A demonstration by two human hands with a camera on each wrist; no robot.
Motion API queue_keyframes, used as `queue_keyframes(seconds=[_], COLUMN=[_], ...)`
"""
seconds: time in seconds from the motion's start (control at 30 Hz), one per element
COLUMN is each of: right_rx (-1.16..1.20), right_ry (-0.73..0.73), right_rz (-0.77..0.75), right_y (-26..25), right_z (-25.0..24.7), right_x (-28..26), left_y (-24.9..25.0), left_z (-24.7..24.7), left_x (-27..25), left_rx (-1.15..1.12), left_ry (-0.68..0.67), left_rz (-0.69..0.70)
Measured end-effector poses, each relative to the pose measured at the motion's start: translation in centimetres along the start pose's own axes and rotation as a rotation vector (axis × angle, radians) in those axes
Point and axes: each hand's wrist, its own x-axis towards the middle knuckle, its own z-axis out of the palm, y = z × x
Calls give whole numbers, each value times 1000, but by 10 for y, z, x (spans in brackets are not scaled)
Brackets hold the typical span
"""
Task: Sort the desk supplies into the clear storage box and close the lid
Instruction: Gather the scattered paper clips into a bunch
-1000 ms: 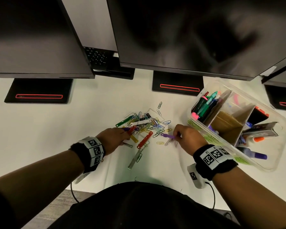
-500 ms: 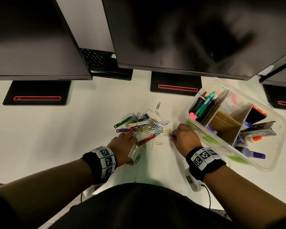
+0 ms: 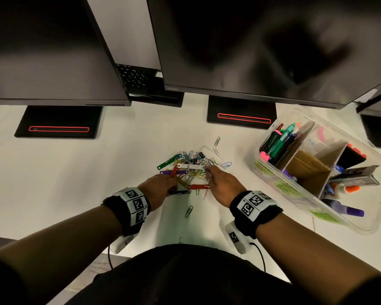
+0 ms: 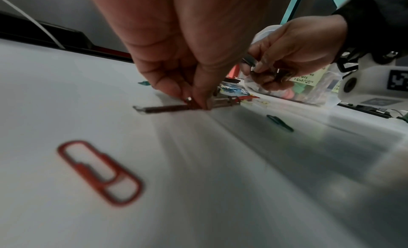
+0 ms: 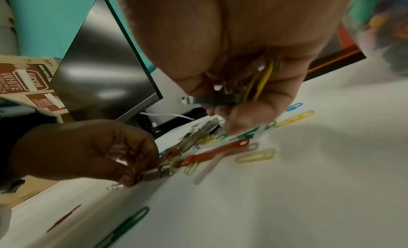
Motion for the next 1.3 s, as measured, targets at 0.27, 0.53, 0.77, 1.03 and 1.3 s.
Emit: queue_keyframes(seconds=[0.27, 0.53, 0.77, 1.03, 1.3], right_rx=[-48, -281, -173, -50, -381], right_ry=[-66, -122, 46, 137, -45], right_rz=[28, -50, -133, -90, -276], right_y=[-8, -1, 0, -17, -28], right_z=[4, 6, -1, -16, -7], right_x=[8, 13, 18, 37, 38], left_y=[-4, -8, -8, 2, 0], left_z=[0, -4, -22, -40, -26], left_x=[-3, -2, -3, 9, 17], left_rx=[176, 173, 9, -149, 167], left_ry=[83, 56, 101, 135, 121], left_rz=[61, 98, 37, -167, -40])
